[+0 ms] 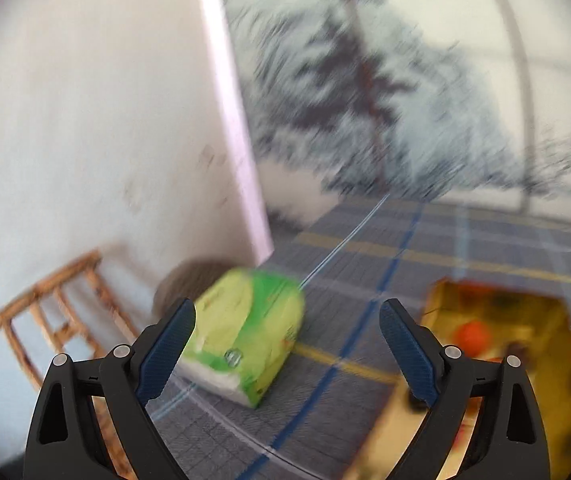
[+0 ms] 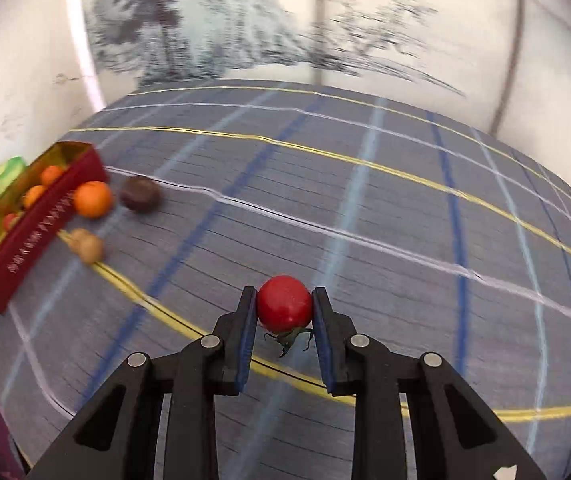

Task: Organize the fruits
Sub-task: 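Reach the right gripper to the second red tomato and grasp it, then grasp two brown longans with the left gripper while the right holds the tomato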

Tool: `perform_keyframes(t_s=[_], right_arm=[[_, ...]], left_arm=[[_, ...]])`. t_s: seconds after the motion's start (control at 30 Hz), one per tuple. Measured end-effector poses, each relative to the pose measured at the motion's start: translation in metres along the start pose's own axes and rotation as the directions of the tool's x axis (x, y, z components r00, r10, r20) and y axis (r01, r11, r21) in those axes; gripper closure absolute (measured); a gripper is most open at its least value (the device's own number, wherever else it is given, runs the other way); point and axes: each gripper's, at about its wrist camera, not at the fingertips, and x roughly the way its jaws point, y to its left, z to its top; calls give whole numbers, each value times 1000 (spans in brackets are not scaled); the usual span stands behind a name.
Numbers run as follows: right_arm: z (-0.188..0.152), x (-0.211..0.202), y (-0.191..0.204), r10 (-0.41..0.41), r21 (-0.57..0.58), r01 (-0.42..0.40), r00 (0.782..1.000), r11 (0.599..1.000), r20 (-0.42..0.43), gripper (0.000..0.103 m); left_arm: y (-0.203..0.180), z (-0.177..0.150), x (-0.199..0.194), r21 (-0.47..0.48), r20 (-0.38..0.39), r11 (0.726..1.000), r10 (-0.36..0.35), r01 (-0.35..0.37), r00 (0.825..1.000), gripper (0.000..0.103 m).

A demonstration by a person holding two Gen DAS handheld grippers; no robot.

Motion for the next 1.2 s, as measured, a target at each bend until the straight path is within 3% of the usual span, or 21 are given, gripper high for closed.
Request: perform_keyframes(t_s=[0.07, 0.13, 0.2, 0.27, 0.3, 0.4, 0.5, 0.53, 0.63, 0.73, 0.87, 0.97, 1.07, 1.13, 1.17, 1.2], right_arm=[[-6, 2, -12, -45, 13, 45, 999, 999, -11, 78], [-12, 6, -25, -42, 58, 44, 999, 997, -24, 78], [-13, 5, -29, -34, 82, 36, 999, 996, -18, 78], [-13, 3, -30, -25, 83, 26, 1000, 996, -11, 78], [-13, 4, -30, -21, 81, 22, 1000, 996, -11, 78], [-14, 5, -31, 3, 83, -2, 1000, 997, -19, 78], [-14, 5, -34, 37, 98, -36, 999, 995, -14, 78], [-14, 5, -36, 53, 105, -51, 999, 993, -11, 78], [-14, 5, -36, 84, 111, -83, 996, 990, -6, 78], [-13, 5, -34, 108, 103, -107, 994, 989, 0, 78], [-13, 4, -35, 137, 106, -137, 991, 985, 7, 78], [-13, 6, -38, 163, 124, -163, 987, 979, 7, 78], [-13, 8, -42, 184, 143, -183, 983, 973, 5, 78], [-14, 8, -43, 189, 147, -188, 982, 971, 7, 78], [-14, 8, -43, 188, 145, -187, 982, 972, 6, 78], [-14, 8, -43, 187, 144, -186, 982, 972, 6, 77]], left_arm=[[-20, 15, -30, 74, -4, 987, -140, 140, 990, 10], [-43, 25, -52, 116, -79, 943, -305, 313, 949, 10], [-73, 31, -67, 139, -185, 864, -458, 485, 869, 9], [-106, 31, -74, 154, -278, 783, -551, 603, 787, 9], [-126, 30, -76, 161, -319, 742, -584, 650, 746, 9], [-174, 21, -73, 192, -403, 682, -601, 706, 690, 9], [-208, 9, -64, 200, -478, 660, -579, 724, 660, 9], [-218, 4, -56, 193, -509, 665, -560, 721, 654, 9], [-236, -6, -43, 181, -545, 698, -515, 693, 662, 9], [-249, -19, -34, 159, -567, 718, -495, 677, 658, 9], [-267, -32, -27, 191, -581, 727, -459, 660, 673, 10], [-280, -39, -27, 240, -571, 723, -434, 647, 697, 10], [-288, -48, -20, 232, -592, 720, -429, 654, 682, 23], [-288, -54, -12, 199, -616, 720, -435, 665, 656, 43], [-283, -55, -10, 143, -611, 720, -476, 679, 633, 49], [-280, -55, -10, 138, -600, 730, -476, 669, 643, 55]])
